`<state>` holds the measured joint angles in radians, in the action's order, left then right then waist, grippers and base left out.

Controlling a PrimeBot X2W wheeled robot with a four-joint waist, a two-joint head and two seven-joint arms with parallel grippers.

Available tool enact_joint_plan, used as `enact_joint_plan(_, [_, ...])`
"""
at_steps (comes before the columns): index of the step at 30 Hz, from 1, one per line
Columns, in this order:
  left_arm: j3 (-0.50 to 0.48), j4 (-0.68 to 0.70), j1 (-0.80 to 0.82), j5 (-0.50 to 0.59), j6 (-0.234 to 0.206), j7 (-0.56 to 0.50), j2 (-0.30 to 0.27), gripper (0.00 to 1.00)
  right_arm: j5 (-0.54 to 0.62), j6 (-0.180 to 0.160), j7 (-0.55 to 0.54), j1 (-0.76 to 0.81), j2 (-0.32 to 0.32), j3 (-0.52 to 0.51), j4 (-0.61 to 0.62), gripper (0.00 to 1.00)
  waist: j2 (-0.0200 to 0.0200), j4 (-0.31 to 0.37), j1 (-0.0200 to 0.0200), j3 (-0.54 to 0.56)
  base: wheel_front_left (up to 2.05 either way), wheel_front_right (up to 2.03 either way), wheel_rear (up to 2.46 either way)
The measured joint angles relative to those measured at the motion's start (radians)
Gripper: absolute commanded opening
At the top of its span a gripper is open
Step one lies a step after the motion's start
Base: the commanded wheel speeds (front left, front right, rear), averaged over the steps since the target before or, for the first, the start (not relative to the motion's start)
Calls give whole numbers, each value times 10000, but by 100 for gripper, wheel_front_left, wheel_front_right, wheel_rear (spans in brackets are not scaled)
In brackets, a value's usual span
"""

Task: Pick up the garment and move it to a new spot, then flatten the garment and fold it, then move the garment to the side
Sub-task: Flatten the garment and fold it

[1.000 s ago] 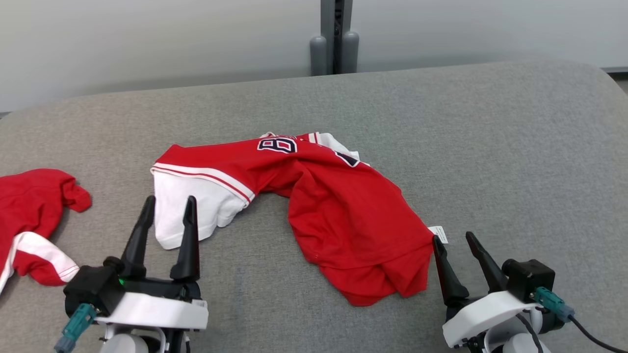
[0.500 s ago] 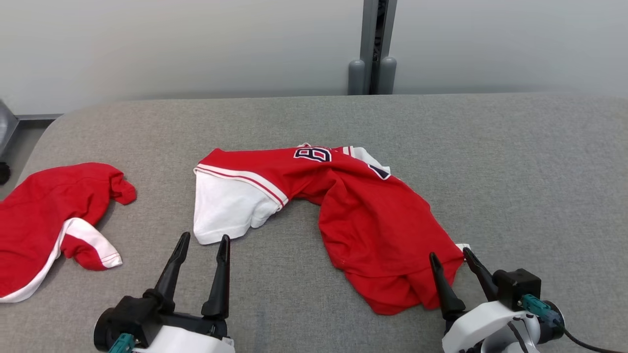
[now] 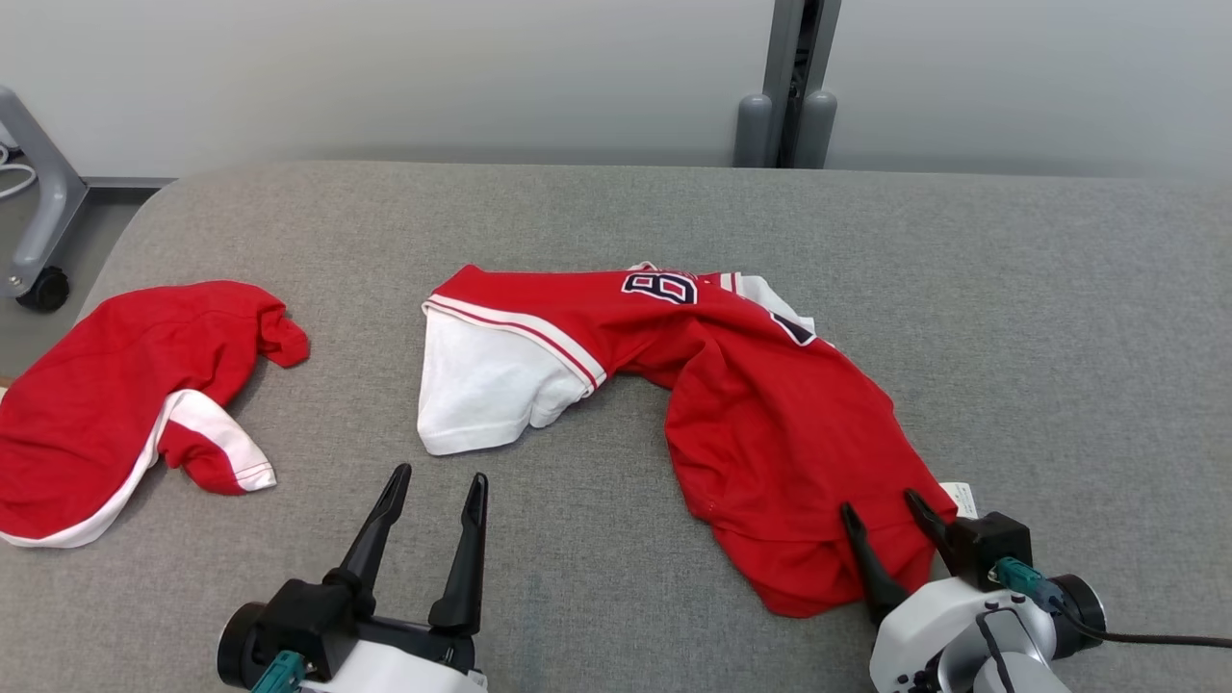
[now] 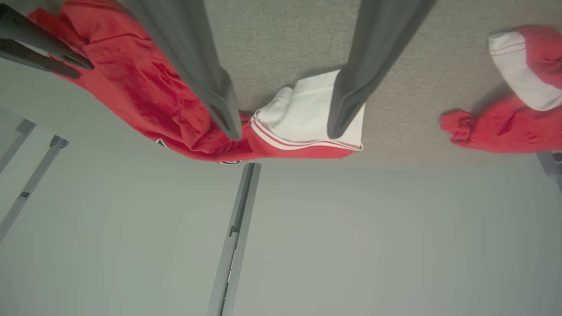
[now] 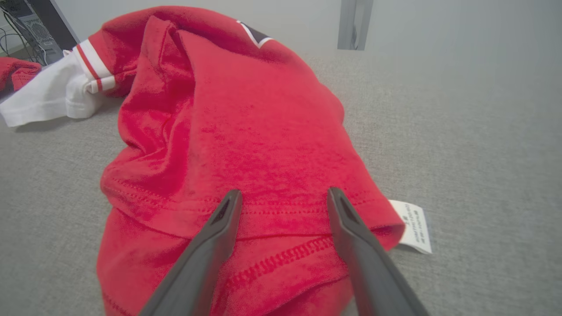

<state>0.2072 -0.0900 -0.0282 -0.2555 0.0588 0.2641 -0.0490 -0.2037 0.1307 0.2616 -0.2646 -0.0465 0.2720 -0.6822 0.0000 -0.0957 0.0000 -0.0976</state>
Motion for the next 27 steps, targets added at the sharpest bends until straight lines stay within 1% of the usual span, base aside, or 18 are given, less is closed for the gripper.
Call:
enact_joint_plan(1, [25,-19,30,-2,0,0,2,100,63,2,0,-100,0,-12,-188,70,0,-29,0,-27,0,0,0])
enact_joint_plan(2, [40,-42,77,-4,0,0,2,100,115,2,2,-182,4,-42,-345,51,0,-56,0,-52,0,0,0])
enact_joint_plan(3, [44,-52,125,-12,0,0,0,100,184,0,0,-240,2,-61,-487,41,0,-78,0,-74,0,0,0])
enact_joint_plan(4, [44,-58,161,-15,-2,0,-2,100,230,0,2,-313,4,-75,-604,18,0,-98,0,-93,0,0,0])
enact_joint_plan(5, [44,-61,168,-19,-13,0,2,100,293,0,0,-384,2,-94,-742,0,0,-113,0,-109,0,0,0])
enact_joint_plan(8, [38,-84,174,-35,-19,0,0,100,416,2,2,-516,12,-199,-888,0,0,-130,0,-148,0,0,0])
enact_joint_plan(11, [42,-84,181,-63,-27,0,0,100,848,2,0,-538,-15,-485,-765,0,0,-122,0,-150,0,0,0])
enact_joint_plan(17, [2,-50,192,-107,-31,0,0,100,1540,2,2,-221,-372,-1141,270,0,0,3,0,-173,0,0,0])
enact_joint_plan(18, [6,-46,214,-134,-29,0,0,100,1709,2,2,-154,-548,-1386,604,0,0,65,0,-200,0,0,0])
enact_joint_plan(22, [17,-38,296,-148,-29,0,-2,100,2038,2,0,-142,-957,-1829,1202,0,0,186,0,-291,0,0,0])
enact_joint_plan(27, [63,-58,401,-148,-13,0,2,100,2307,2,0,-517,-1592,-2527,1578,0,0,240,0,-428,0,0,0])
